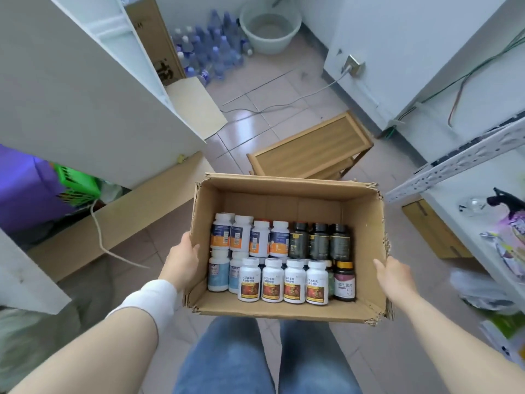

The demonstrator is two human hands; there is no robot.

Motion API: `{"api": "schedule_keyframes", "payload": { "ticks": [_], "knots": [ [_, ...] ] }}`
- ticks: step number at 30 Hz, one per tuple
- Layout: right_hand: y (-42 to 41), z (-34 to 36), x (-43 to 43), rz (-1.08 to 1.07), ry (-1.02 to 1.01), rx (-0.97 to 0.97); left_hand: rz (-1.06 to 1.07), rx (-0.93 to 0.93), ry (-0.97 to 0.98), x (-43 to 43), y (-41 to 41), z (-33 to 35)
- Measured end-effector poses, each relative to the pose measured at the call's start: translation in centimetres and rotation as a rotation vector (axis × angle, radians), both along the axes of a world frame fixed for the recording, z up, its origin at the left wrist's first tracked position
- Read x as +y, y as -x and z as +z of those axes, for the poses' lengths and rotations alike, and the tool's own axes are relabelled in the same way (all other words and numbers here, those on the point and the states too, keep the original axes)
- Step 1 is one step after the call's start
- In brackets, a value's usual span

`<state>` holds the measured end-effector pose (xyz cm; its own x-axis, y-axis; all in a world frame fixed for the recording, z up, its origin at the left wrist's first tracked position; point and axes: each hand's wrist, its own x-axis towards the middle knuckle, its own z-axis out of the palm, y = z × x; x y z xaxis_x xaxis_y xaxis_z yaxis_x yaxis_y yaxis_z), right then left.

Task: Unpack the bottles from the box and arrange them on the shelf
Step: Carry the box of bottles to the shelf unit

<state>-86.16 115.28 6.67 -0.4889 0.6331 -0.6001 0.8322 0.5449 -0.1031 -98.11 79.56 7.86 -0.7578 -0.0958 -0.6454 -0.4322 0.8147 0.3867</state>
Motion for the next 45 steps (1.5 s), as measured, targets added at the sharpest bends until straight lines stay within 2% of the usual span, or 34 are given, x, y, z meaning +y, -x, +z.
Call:
{"api": "schedule_keyframes", "payload": {
  "ticks": [8, 13, 22, 33, 42, 45],
  "knots": [
    [10.8, 0.2, 12.7, 0.067, 0.025, 0.015, 0.072, 0.011, -0.026, 11.8, 7.3, -0.5],
    [18.0, -0.7, 18.7, 0.179, -0.028, -0.035, 0.185, -0.015, -0.029, 17.2, 11.0, -2.5],
    [30.3, -7.2, 26.4, 0.267, -0.038, -0.131, 0.349, -0.095, -0.026, 25.3, 18.3, -8.3],
    [42.0, -13.9, 30.8, 0.409, 0.01, -0.146, 0.47, -0.156, 0.024, 30.2, 24.0, -14.5],
    [45.4, -15.5, 30.8, 0.439, -0.031, -0.169, 0.448, -0.163, 0.113, 30.4, 26.8, -16.7],
    [44.8, -15.4, 30.7, 0.398, -0.014, -0.143, 0.501, -0.168, 0.077, 31.0, 26.8, -16.6]
  ]
}}
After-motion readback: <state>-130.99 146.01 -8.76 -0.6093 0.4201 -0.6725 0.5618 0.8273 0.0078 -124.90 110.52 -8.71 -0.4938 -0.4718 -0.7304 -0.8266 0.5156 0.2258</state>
